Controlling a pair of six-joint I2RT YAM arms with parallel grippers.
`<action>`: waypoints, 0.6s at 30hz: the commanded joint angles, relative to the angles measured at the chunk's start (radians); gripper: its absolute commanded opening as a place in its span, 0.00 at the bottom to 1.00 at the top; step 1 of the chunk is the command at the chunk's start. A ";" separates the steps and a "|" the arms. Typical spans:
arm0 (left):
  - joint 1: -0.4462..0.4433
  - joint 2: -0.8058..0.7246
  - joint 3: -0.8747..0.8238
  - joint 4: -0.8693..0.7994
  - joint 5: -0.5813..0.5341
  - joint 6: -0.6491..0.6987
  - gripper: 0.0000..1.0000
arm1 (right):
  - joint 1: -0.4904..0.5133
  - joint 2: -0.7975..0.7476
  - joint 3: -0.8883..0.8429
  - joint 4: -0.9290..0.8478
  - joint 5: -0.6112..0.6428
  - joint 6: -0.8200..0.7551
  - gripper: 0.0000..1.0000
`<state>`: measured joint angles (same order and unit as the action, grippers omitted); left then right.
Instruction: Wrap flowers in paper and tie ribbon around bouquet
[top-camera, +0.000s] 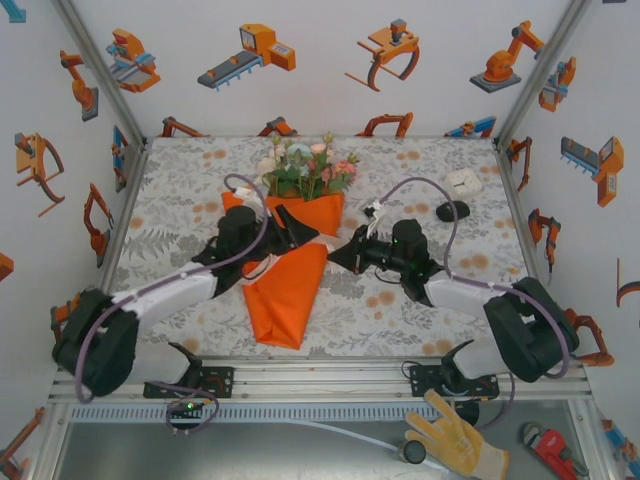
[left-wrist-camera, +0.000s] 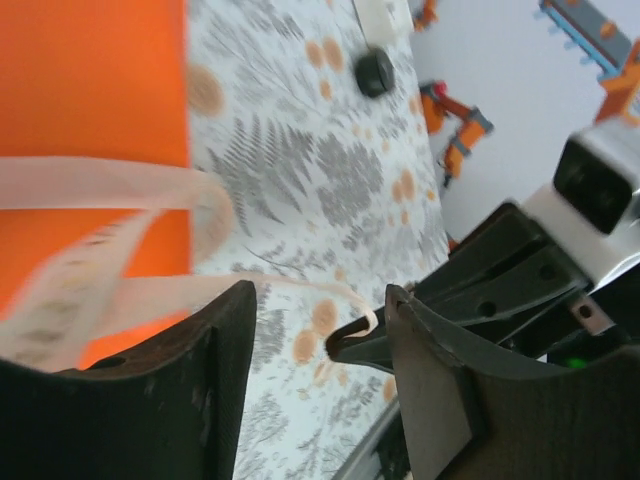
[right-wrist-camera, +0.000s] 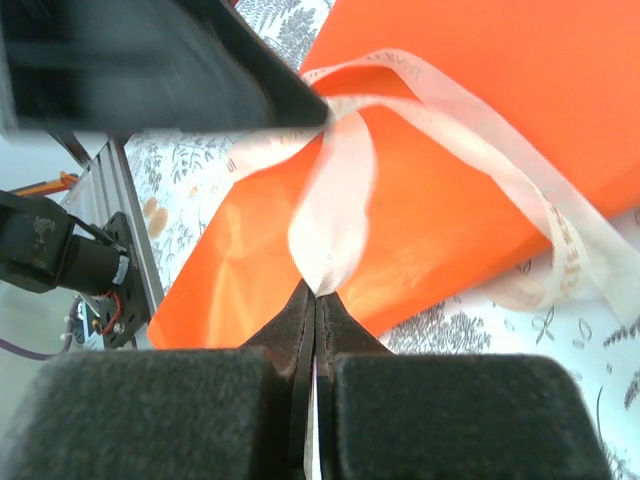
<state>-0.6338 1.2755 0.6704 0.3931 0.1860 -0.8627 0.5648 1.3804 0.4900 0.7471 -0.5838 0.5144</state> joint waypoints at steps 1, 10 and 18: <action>0.056 -0.182 0.103 -0.423 -0.177 0.189 0.54 | 0.002 -0.045 -0.058 -0.012 0.054 0.023 0.00; 0.306 -0.224 0.194 -0.849 -0.258 0.248 0.46 | 0.001 -0.237 -0.119 -0.377 0.292 0.027 0.00; 0.167 0.065 0.353 -0.858 -0.186 0.562 0.46 | 0.001 -0.290 -0.110 -0.521 0.315 0.005 0.00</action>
<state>-0.3992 1.2816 0.9623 -0.4171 -0.0002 -0.4728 0.5644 1.0821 0.3706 0.2916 -0.2787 0.5423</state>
